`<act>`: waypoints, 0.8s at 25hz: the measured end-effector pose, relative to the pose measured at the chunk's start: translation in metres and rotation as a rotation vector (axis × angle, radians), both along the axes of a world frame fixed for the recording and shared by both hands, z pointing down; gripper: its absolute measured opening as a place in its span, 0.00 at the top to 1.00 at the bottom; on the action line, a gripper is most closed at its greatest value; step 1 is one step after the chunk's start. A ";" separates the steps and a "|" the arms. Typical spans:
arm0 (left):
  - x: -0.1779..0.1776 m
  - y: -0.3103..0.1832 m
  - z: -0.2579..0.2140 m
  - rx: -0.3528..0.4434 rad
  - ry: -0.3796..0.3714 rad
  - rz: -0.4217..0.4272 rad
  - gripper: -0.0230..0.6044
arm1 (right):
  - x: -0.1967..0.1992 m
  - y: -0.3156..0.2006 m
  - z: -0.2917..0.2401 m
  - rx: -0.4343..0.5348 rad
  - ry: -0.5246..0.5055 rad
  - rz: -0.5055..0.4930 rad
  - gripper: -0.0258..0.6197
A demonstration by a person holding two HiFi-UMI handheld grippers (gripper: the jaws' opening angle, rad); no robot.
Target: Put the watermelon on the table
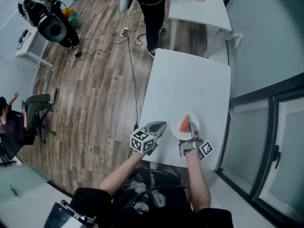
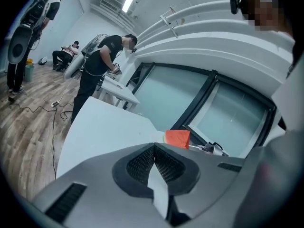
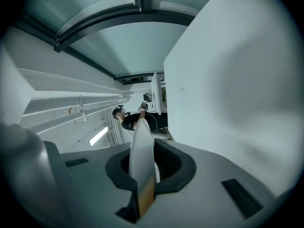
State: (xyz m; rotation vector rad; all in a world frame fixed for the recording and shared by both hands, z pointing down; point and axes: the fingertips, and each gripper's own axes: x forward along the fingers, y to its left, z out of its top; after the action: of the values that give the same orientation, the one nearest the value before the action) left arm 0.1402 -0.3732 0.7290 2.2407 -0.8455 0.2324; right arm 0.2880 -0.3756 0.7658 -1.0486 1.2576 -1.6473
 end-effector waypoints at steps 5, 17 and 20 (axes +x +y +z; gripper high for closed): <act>0.005 -0.039 0.018 -0.018 -0.008 0.018 0.95 | 0.003 -0.043 0.032 -0.029 0.031 0.035 0.92; -0.019 -0.080 0.051 -0.098 -0.011 -0.011 0.95 | 0.022 -0.125 0.118 -0.110 0.148 0.138 0.92; -0.026 -0.080 0.053 -0.114 -0.008 -0.029 0.95 | 0.025 -0.133 0.131 -0.151 0.176 0.142 0.92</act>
State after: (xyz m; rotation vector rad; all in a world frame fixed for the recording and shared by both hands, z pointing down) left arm 0.1140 -0.4535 0.7823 2.1218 -0.8477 0.2691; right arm 0.3129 -0.5087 0.8965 -1.3690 1.1538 -1.5869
